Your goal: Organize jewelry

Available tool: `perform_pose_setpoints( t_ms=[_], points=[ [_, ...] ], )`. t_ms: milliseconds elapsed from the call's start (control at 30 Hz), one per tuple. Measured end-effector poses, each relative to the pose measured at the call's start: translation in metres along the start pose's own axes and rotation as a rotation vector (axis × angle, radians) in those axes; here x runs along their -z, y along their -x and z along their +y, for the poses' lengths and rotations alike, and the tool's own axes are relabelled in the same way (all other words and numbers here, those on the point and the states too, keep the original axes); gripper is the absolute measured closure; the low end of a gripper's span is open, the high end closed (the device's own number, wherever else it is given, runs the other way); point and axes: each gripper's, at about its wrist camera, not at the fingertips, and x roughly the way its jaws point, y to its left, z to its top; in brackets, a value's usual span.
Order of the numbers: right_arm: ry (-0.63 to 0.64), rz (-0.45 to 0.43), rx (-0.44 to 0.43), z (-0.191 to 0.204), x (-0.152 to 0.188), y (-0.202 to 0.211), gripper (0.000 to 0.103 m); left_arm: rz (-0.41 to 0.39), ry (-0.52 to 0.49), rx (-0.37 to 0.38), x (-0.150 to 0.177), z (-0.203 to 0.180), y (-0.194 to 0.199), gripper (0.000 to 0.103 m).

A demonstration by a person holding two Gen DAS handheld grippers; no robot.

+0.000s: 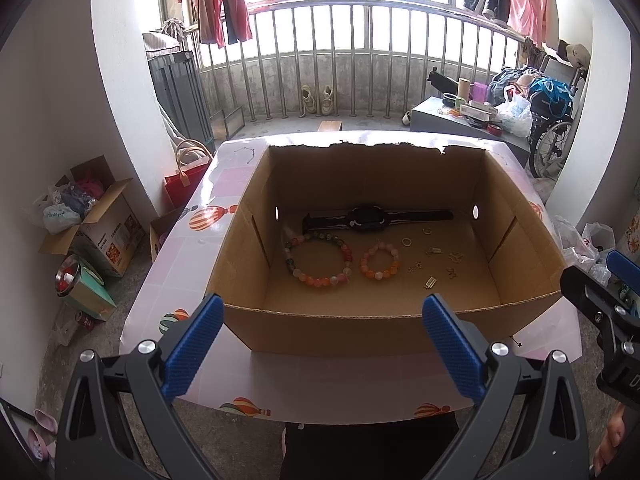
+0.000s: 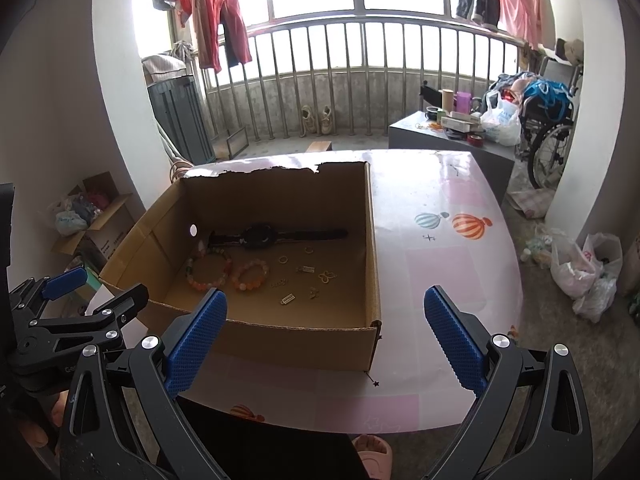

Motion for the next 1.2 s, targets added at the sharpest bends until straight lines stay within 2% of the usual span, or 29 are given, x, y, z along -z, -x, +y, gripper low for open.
perform_pose_setpoints(
  t_ms=[1200],
  points=[
    [-0.004, 0.002, 0.003, -0.0016, 0.0002, 0.0009, 0.008, 0.014, 0.011, -0.004, 0.001, 0.0023, -0.002, 0.006]
  ],
)
